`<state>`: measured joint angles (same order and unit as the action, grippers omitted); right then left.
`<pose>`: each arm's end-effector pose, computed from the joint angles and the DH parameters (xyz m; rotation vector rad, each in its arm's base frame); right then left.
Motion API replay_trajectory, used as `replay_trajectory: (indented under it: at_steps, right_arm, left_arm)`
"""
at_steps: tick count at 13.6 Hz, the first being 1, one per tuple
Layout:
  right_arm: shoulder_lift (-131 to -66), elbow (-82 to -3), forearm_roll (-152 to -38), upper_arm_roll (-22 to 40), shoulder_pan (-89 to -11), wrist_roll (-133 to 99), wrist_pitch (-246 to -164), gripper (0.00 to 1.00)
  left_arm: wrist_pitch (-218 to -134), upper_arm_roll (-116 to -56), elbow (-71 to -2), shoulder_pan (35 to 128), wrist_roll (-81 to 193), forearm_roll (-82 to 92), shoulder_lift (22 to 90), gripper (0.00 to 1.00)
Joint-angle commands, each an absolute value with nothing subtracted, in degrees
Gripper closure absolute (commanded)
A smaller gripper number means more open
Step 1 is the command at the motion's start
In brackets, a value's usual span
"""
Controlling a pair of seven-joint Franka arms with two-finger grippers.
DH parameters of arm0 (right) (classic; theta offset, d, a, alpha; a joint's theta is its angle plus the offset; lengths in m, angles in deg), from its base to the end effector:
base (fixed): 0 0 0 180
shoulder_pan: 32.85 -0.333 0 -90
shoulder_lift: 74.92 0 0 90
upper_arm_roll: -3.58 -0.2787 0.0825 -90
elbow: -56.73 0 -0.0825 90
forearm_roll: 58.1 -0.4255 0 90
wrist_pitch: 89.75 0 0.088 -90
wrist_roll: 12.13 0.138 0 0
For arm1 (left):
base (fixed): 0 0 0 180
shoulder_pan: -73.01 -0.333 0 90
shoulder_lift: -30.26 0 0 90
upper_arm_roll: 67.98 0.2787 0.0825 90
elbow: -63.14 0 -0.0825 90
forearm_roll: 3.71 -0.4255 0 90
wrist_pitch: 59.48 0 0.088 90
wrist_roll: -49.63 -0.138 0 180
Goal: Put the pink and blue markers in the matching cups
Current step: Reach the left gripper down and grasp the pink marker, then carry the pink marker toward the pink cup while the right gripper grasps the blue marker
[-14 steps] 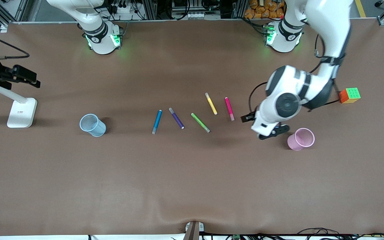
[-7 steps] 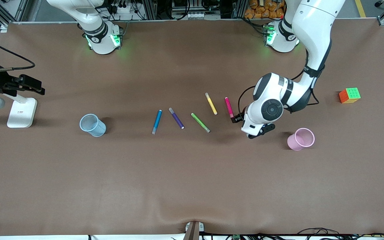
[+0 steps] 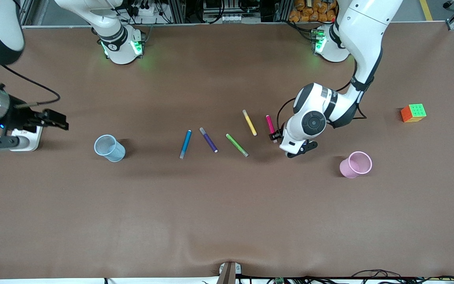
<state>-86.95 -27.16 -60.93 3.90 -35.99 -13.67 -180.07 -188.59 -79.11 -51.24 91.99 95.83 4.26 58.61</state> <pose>0.6435 0.0387 0.4808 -3.0887 -0.1135 0.1520 0.4977 -0.3061 0.1021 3.0393 0.6059 -0.4691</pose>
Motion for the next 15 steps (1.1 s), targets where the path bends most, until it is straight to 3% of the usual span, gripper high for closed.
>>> replay_trajectory:
  at_steps: [1,4,8,11,13,15]
  right_arm:
    - [-91.17,-26.07,-60.57,3.85,-39.34,-13.18,-182.91,0.0]
    - [-92.15,-26.07,-61.35,3.85,-40.76,-13.18,-185.63,0.0]
    - [-96.44,-26.07,-67.48,3.85,-44.53,-11.26,-186.78,0.0]
    - [-100.13,-26.68,-69.35,3.94,-48.39,-2.93,-192.48,0.0]
    - [-103.12,-26.94,-68.04,4.11,-51.73,3.57,-195.29,0.0]
    - [-104.1,-29.04,-67.16,4.2,-54.8,8.94,-197.5,0.0]
  left_arm:
    - [-191.48,-80.37,-51.47,91.38,95.59,5.08,60.05,0.28]
    - [-193.5,-80.55,-51.21,91.46,95.51,6.22,61.28,0.28]
    - [-194.39,-80.55,-49.63,92.08,95.59,6.31,62.96,0.44]
    - [-194.39,-80.55,-49.71,92.17,95.51,6.66,62.96,0.69]
    - [-194.39,-80.55,-49.63,92.26,95.59,6.66,63.04,0.95]
    - [-194.39,-80.46,-49.54,92.26,95.51,6.66,62.7,1.0]
